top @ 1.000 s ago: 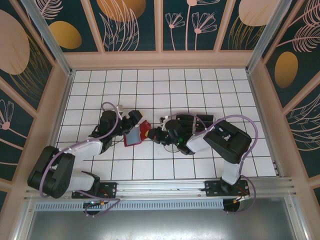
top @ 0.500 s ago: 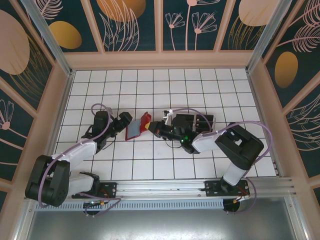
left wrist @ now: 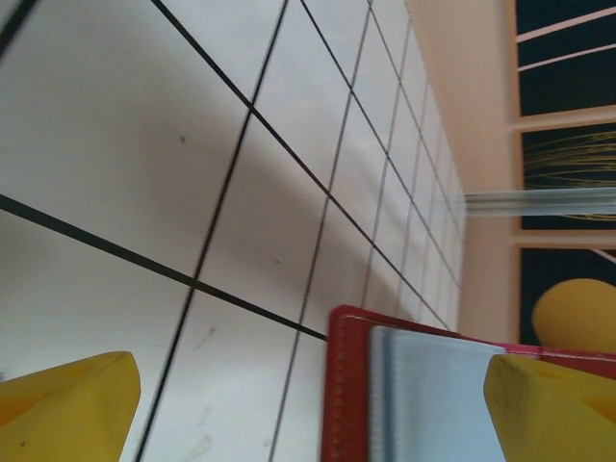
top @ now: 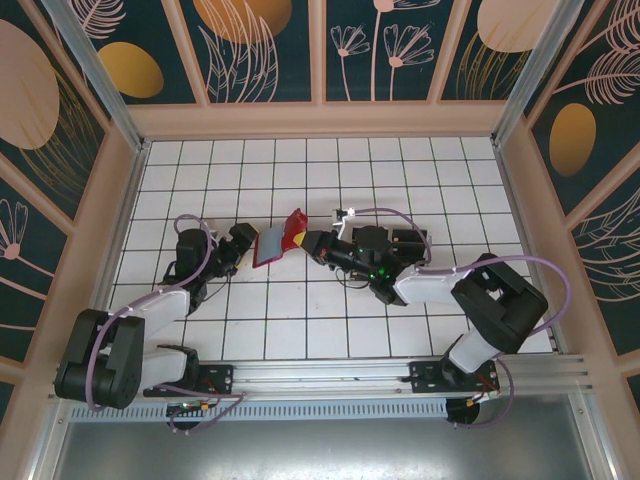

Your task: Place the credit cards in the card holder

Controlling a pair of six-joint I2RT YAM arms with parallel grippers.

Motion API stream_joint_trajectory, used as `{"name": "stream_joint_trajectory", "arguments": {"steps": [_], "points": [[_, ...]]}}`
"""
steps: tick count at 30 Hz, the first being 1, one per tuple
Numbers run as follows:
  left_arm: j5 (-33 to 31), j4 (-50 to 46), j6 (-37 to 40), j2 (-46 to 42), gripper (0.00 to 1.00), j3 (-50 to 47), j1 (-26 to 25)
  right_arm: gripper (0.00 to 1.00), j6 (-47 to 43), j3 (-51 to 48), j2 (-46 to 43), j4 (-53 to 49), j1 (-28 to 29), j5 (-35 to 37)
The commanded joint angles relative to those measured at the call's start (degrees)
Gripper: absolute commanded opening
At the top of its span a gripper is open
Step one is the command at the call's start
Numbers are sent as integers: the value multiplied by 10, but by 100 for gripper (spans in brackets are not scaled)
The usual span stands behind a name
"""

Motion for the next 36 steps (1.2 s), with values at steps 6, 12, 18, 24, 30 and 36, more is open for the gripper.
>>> {"name": "stream_joint_trajectory", "arguments": {"steps": [6, 12, 18, 24, 30, 36], "points": [[72, 159, -83, 15, 91, -8, 2, 0, 20, 30, 55, 73, 9, -18], [77, 172, -87, 6, 91, -15, 2, 0, 50, 29, 121, 132, 15, -21], [78, 150, -72, -8, 90, -12, 2, 1, 52, 23, 161, 140, 19, -17], [73, 139, -60, -6, 89, -20, -7, 24, 48, 22, 198, 136, 22, -13], [52, 139, -55, 7, 88, -17, -51, 32, 52, 21, 222, 144, 23, -11], [13, 55, -8, -26, 87, 13, -58, 41, 36, 18, 210, 110, 23, -8]]}}
